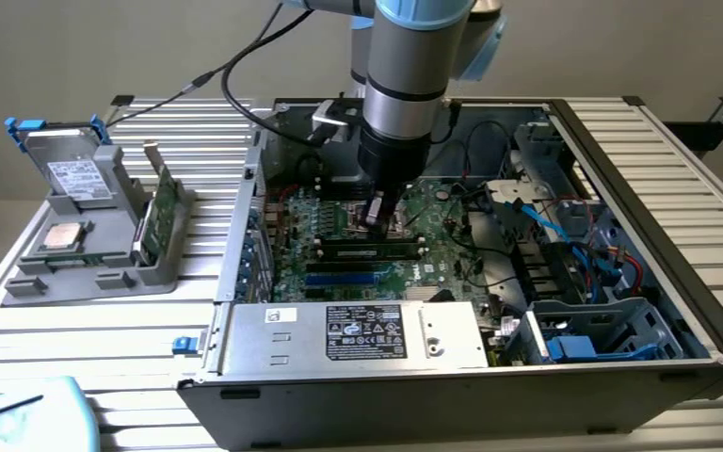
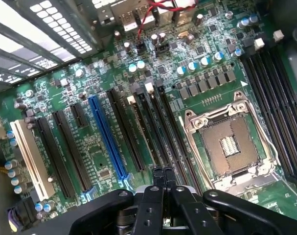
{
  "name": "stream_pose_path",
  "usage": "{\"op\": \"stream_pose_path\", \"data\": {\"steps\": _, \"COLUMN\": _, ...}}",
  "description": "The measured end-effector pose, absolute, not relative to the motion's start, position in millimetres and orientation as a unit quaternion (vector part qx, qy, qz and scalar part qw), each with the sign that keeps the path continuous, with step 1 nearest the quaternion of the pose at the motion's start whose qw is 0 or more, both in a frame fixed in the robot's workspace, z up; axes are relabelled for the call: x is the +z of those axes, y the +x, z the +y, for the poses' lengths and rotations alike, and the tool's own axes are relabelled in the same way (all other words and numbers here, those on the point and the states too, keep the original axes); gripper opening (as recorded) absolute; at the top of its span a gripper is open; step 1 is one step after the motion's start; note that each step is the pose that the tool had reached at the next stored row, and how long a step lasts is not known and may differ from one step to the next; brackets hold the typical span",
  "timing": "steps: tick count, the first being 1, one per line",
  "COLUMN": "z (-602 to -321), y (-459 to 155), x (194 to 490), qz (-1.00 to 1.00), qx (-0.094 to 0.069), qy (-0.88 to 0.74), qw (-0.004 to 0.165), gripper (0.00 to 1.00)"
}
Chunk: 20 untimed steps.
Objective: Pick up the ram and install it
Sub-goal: 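Press down the ram until it locks into place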
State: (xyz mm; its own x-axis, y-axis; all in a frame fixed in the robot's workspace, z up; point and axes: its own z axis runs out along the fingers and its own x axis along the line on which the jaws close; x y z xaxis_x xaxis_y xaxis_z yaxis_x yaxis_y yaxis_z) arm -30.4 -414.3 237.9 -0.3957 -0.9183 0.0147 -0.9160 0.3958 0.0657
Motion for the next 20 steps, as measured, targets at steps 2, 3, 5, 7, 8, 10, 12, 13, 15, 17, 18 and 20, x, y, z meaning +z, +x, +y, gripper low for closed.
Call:
{"op": "stream_pose_path", "data": {"steps": 2, "z": -414.3, "y": -30.4, "x": 238.0, "qz": -0.843, "qx": -0.024, "qy": 0.537, "qw": 0.024, "gripper": 0.11}}
{"op": "stream_pose_path", "data": {"steps": 3, "z": -414.3, "y": -30.4, "x": 238.0, "qz": -0.846, "qx": -0.024, "qy": 0.531, "qw": 0.023, "gripper": 0.11}}
{"op": "stream_pose_path", "data": {"steps": 5, "z": -414.4, "y": -30.4, "x": 238.1, "qz": -0.853, "qx": -0.024, "qy": 0.521, "qw": 0.023, "gripper": 0.11}}
{"op": "stream_pose_path", "data": {"steps": 7, "z": -414.3, "y": -30.4, "x": 238.4, "qz": -0.859, "qx": -0.024, "qy": 0.51, "qw": 0.022, "gripper": 0.11}}
{"op": "stream_pose_path", "data": {"steps": 8, "z": -414.3, "y": -30.4, "x": 238.6, "qz": -0.863, "qx": -0.024, "qy": 0.505, "qw": 0.022, "gripper": 0.11}}
{"op": "stream_pose_path", "data": {"steps": 10, "z": -414.3, "y": -30.4, "x": 238.9, "qz": -0.869, "qx": -0.024, "qy": 0.494, "qw": 0.021, "gripper": 0.11}}
{"op": "stream_pose_path", "data": {"steps": 12, "z": -414.3, "y": -30.4, "x": 239.2, "qz": -0.875, "qx": -0.024, "qy": 0.483, "qw": 0.02, "gripper": 0.11}}
{"op": "stream_pose_path", "data": {"steps": 13, "z": -414.3, "y": -30.4, "x": 239.2, "qz": -0.878, "qx": -0.024, "qy": 0.477, "qw": 0.02, "gripper": 0.11}}
{"op": "stream_pose_path", "data": {"steps": 15, "z": -414.3, "y": -30.4, "x": 239.3, "qz": -0.885, "qx": -0.024, "qy": 0.464, "qw": 0.02, "gripper": 0.11}}
{"op": "stream_pose_path", "data": {"steps": 17, "z": -414.3, "y": -30.4, "x": 239.3, "qz": -0.892, "qx": -0.024, "qy": 0.452, "qw": 0.019, "gripper": 0.11}}
{"op": "stream_pose_path", "data": {"steps": 18, "z": -414.3, "y": -30.4, "x": 239.3, "qz": -0.895, "qx": -0.025, "qy": 0.445, "qw": 0.019, "gripper": 0.11}}
{"op": "stream_pose_path", "data": {"steps": 20, "z": -414.3, "y": -30.4, "x": 239.3, "qz": -0.901, "qx": -0.025, "qy": 0.432, "qw": 0.019, "gripper": 0.11}}
